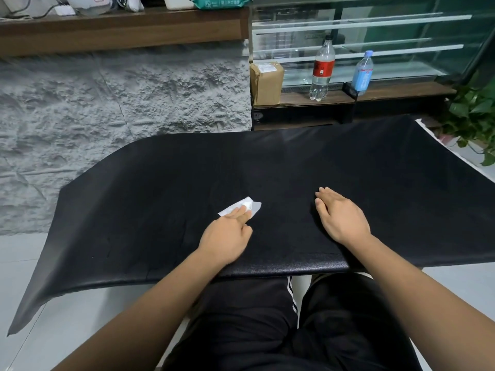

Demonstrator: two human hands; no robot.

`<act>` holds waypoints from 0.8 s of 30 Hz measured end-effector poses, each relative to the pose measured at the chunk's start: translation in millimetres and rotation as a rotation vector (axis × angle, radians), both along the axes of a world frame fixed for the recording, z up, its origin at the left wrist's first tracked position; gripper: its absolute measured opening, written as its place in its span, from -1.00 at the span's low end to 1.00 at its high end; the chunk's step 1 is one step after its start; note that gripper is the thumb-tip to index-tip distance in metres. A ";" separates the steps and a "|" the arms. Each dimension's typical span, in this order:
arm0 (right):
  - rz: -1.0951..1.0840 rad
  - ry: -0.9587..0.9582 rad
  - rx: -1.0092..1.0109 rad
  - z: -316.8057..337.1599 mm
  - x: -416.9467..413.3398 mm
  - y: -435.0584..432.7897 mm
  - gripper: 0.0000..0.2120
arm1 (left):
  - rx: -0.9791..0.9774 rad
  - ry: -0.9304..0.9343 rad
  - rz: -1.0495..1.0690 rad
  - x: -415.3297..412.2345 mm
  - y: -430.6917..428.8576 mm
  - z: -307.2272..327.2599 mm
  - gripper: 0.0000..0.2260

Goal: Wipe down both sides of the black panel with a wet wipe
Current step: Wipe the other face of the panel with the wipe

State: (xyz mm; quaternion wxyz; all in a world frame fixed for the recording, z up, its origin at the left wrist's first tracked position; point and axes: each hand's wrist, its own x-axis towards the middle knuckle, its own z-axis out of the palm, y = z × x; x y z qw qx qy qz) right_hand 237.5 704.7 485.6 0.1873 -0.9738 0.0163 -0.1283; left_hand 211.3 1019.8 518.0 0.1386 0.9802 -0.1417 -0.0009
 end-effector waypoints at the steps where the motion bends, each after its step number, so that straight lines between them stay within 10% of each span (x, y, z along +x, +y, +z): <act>1: 0.001 0.000 0.001 0.1 0.1 0.1 -0.57 | 0.003 0.005 0.023 2.9 5.8 0.2 -0.57; 24: -0.002 0.019 -0.133 10.2 65.4 -12.0 -0.60 | -0.014 0.014 0.124 34.3 3.1 -4.0 -0.53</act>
